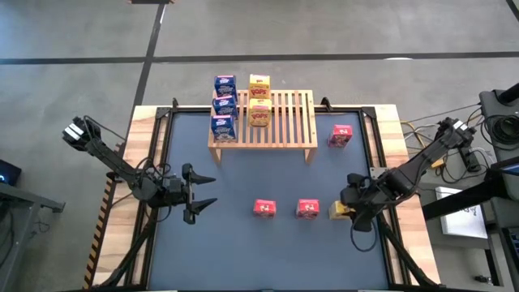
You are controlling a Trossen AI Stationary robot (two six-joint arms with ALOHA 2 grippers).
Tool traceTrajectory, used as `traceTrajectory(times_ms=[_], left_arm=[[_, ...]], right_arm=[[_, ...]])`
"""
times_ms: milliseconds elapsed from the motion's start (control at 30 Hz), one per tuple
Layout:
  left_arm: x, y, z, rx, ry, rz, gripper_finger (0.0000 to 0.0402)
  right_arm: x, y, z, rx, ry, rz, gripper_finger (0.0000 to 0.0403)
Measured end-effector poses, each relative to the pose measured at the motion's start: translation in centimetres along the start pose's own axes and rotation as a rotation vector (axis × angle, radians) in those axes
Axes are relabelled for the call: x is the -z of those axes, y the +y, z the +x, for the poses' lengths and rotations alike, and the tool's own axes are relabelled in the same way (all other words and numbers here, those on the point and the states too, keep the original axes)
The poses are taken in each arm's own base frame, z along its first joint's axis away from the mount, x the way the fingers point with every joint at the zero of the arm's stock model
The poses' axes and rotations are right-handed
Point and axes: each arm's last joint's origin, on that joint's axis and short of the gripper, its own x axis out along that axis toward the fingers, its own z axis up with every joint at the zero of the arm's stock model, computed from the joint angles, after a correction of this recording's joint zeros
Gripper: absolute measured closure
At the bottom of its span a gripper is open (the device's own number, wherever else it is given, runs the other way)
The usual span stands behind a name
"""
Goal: Stack cereal on shelf
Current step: Put the yellow cereal box on the shelf aligned with the other yellow cereal box
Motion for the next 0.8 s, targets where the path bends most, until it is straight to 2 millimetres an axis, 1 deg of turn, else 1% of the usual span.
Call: traceTrajectory(times_ms=[367,800], left_arm=[[0.01,0.0,0.0,0.0,0.0,0.0,0.0109],[0.01,0.0,0.0,0.0,0.0,0.0,0.0109]], right_arm=[[-0.08,0.25,0.91,0.033,0.037,-0.015,0.0177],[-0.09,0.26,1.0,0.038,0.038,-0.024,0.0182]])
